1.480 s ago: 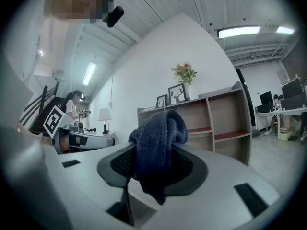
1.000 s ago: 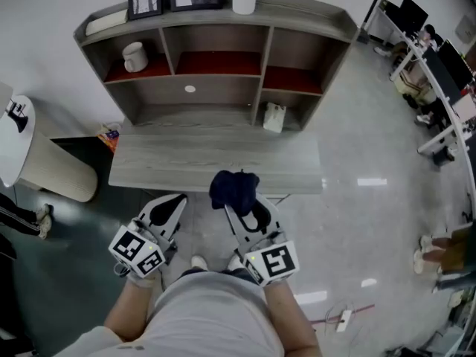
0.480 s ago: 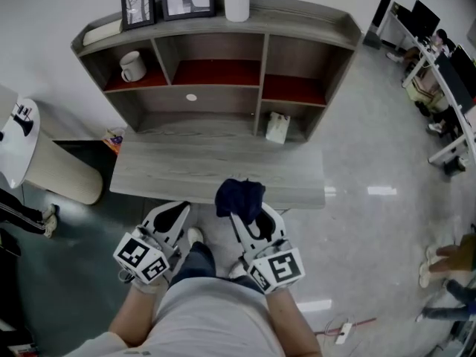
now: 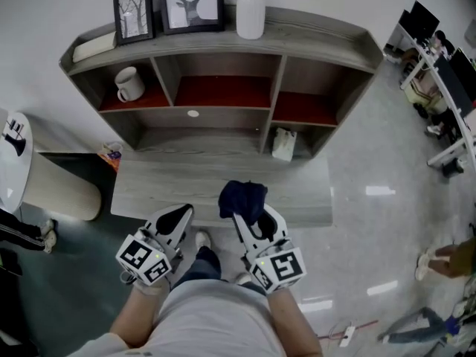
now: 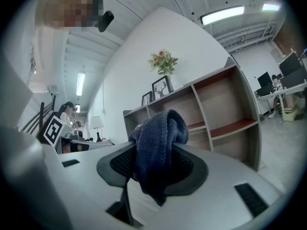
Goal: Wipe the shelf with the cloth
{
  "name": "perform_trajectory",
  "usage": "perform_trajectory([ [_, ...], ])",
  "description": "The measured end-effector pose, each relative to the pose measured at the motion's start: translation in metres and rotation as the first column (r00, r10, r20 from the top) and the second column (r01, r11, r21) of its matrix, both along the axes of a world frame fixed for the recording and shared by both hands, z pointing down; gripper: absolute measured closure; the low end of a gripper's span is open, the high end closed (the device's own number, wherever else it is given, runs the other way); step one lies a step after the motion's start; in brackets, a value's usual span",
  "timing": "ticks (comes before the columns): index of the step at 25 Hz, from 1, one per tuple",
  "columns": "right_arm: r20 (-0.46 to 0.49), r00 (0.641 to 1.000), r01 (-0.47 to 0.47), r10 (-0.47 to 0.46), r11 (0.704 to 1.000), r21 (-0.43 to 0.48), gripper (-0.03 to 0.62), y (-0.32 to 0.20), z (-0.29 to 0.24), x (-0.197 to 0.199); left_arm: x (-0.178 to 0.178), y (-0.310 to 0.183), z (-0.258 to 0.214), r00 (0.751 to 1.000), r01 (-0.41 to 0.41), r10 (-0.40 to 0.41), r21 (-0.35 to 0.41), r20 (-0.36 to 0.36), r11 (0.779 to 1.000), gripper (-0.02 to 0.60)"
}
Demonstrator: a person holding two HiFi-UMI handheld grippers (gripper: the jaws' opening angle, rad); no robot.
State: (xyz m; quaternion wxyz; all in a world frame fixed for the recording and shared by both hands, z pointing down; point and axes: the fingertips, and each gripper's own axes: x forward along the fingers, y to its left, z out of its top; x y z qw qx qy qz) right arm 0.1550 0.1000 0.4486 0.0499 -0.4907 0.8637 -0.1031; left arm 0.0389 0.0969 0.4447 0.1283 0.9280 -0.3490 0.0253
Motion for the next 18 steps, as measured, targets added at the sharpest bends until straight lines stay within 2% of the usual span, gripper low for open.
perform_trajectory([
  [6,-0.029,0.999,-0.037,0.037,0.999,-0.009,0.431,-0.064,-0.006,-0.034,-0.044,-0.062,-0.009,1.0,-0.006,0.006,0.0,-0.02,1.0,0.566],
  [12,-0.012,0.997,-0.076,0.076,0.997,0.001,0.431,-0.13,-0.017,-0.068,-0.094,-0.116,-0.011,0.999,-0.019,0.019,-0.002,-0.026,1.0,0.566],
  [15,0.026,0.996,-0.083,0.083,0.997,0.0,0.431,-0.158,-0.024,-0.086,-0.116,-0.14,-0.011,0.999,-0.024,0.024,-0.003,-0.033,1.0,0.566],
  [18,0.108,0.992,-0.066,0.066,0.998,0.0,0.431,-0.182,-0.035,-0.103,-0.132,-0.16,-0.012,0.999,-0.034,0.033,-0.004,-0.035,0.999,0.566],
])
